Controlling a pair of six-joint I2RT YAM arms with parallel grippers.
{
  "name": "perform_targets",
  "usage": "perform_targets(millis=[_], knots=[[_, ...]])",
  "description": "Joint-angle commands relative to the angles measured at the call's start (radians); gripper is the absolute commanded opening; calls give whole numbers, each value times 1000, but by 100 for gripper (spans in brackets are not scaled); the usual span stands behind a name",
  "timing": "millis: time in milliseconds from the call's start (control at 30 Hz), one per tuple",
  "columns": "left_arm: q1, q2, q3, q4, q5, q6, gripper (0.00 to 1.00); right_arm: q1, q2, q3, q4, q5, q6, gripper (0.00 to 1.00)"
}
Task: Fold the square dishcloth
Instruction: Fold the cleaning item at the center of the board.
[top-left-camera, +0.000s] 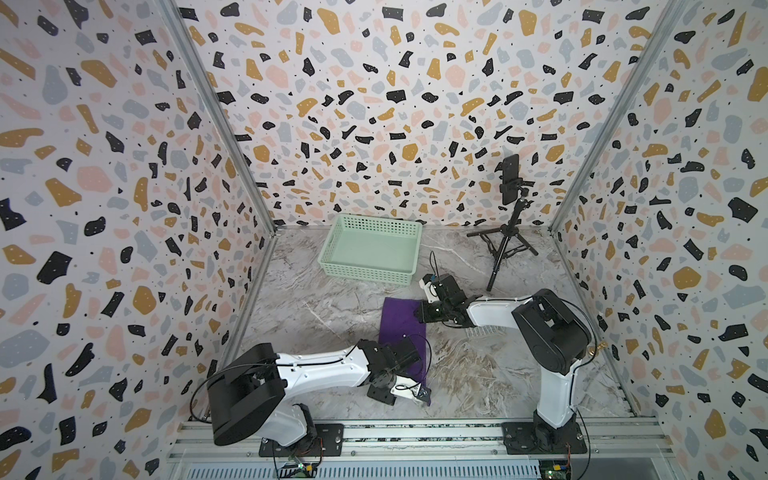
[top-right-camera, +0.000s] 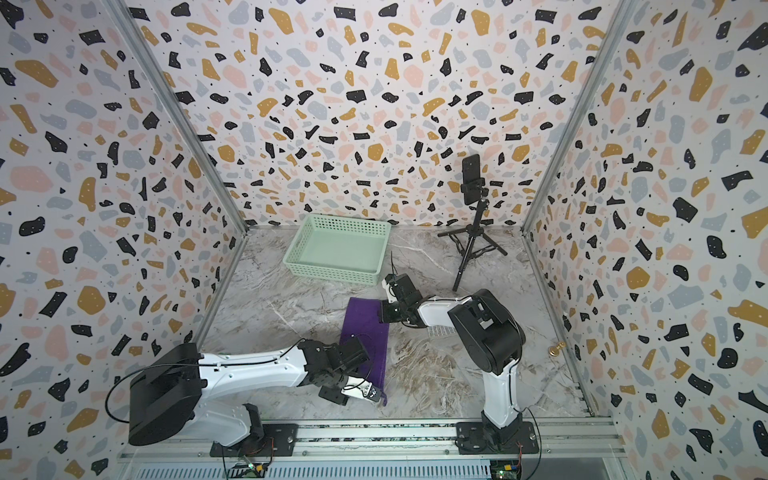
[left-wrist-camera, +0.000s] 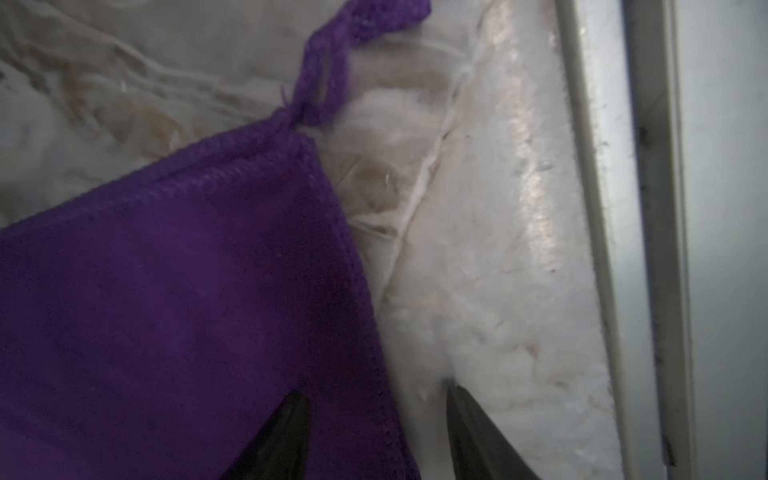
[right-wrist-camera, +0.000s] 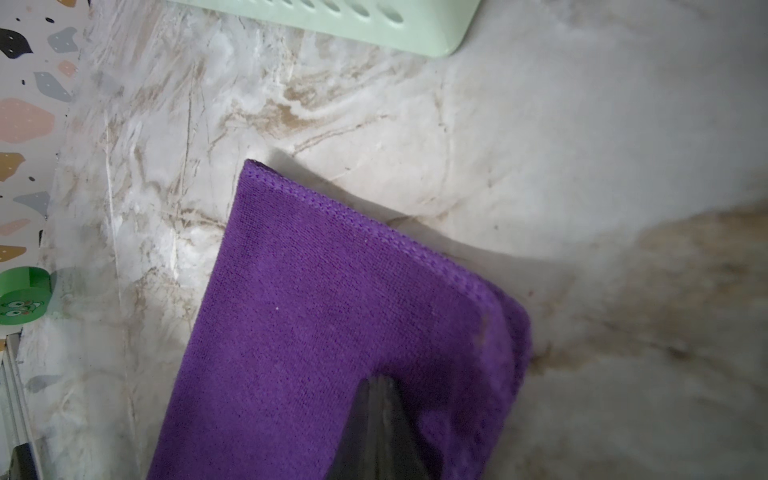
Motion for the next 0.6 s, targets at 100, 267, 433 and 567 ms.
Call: perform_targets(millis=[100,267,433,567], knots=[[-4,84,8,37,-78,-9,43,5,-36,-36,-61,28,-13,1],[-4,122,-4,63,-118,1,1,5,-41,-42,-49,16,-13,3],[-5,77,8,-28,-85,-1,0,13,-118,-64,-38,20,-45,7],[-5,-15,23,-125,-27,5,0,40,-199,-73,-69,39,-79,10]])
